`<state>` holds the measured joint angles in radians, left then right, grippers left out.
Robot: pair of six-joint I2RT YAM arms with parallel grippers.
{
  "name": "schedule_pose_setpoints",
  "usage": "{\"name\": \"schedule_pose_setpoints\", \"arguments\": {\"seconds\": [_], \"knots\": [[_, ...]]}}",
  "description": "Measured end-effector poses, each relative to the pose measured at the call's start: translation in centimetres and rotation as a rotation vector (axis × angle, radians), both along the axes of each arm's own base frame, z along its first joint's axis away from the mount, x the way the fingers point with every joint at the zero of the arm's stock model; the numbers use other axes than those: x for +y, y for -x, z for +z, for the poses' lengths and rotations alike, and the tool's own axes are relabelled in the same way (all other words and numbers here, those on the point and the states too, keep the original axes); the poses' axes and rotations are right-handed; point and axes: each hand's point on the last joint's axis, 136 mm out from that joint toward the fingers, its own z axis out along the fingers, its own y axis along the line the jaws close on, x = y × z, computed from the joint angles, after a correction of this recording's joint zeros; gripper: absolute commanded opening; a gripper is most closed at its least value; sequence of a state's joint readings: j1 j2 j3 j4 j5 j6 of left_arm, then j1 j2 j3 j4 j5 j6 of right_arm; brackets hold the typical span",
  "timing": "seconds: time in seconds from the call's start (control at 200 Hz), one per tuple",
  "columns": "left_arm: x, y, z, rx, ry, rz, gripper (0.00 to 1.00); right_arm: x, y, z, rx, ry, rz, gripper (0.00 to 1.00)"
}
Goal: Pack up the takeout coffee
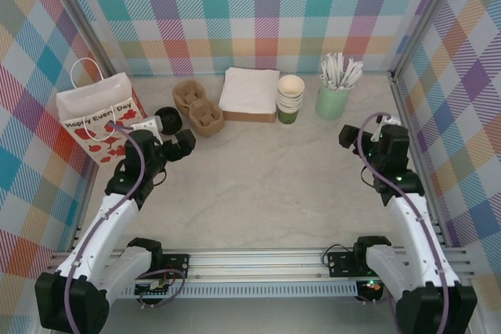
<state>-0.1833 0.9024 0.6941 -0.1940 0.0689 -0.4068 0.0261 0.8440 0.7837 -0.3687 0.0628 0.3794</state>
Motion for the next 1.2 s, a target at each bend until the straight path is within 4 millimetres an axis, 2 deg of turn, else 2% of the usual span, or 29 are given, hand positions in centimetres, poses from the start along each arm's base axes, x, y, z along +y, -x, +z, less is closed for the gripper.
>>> {"name": "schedule_pose_setpoints", "arguments": {"seconds": [0.085, 0.23, 0.385, 0.435, 0.52, 0.655, 0.82, 0.86, 1.055, 1.2], "knots": [[-1.4, 0.8, -0.8, 0.098, 0.090, -0.034, 1.00, 1.7, 1.4, 2.2, 0.048, -0.137, 0.033, 0.98], [-4.1, 2.1, -2.9, 0.250, 0.178, -0.103, 1.00, 4.1, 3.4, 3.9, 0.150, -0.367, 0.056, 0.96], [-6.1, 3.2, -3.6, 0.310, 0.208, -0.146, 1.00, 5.8, 3.3, 5.4, 0.249, -0.498, 0.042, 0.93], [-6.5, 3.4, -3.6, 0.315, 0.214, -0.154, 1.00, 6.5, 2.7, 6.2, 0.269, -0.506, 0.051, 0.88], [-6.8, 3.6, -3.7, 0.323, 0.216, -0.154, 1.00, 7.9, 1.3, 7.2, 0.297, -0.510, 0.062, 0.87], [-6.6, 3.7, -4.0, 0.334, 0.211, -0.135, 1.00, 10.1, -1.4, 7.6, 0.333, -0.484, 0.071, 0.80], [-6.4, 3.7, -4.3, 0.341, 0.210, -0.115, 1.00, 12.1, -5.0, 6.4, 0.371, -0.424, 0.026, 0.78], [-6.4, 3.7, -4.5, 0.344, 0.207, -0.109, 1.00, 12.4, -6.0, 6.1, 0.375, -0.411, 0.009, 0.73], [-6.0, 3.6, -4.7, 0.347, 0.204, -0.075, 1.00, 13.5, -10.5, 4.5, 0.407, -0.380, -0.076, 0.70], [-5.7, 3.6, -4.9, 0.346, 0.191, -0.052, 1.00, 14.2, -13.4, 2.6, 0.443, -0.362, -0.113, 0.66]]}}
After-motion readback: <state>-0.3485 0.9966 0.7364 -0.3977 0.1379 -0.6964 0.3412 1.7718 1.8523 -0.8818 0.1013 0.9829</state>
